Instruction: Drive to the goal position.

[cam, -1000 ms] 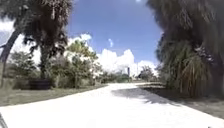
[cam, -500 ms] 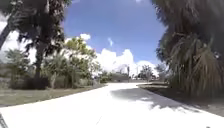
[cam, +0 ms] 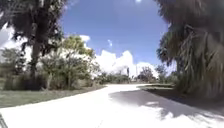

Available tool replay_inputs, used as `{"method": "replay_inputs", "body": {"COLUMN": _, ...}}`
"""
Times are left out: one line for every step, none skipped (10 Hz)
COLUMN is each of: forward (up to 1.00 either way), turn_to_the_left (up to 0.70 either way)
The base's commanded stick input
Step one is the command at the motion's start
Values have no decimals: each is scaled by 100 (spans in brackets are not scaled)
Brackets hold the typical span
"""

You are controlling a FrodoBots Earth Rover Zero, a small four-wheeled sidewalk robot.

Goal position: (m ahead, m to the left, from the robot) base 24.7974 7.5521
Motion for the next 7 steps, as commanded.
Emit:
{"method": "replay_inputs", "body": {"forward": 85, "turn_to_the_left": 0}}
{"method": "replay_inputs", "body": {"forward": 85, "turn_to_the_left": 0}}
{"method": "replay_inputs", "body": {"forward": 85, "turn_to_the_left": 0}}
{"method": "replay_inputs", "body": {"forward": 85, "turn_to_the_left": 0}}
{"method": "replay_inputs", "body": {"forward": 85, "turn_to_the_left": 0}}
{"method": "replay_inputs", "body": {"forward": 85, "turn_to_the_left": 0}}
{"method": "replay_inputs", "body": {"forward": 85, "turn_to_the_left": 0}}
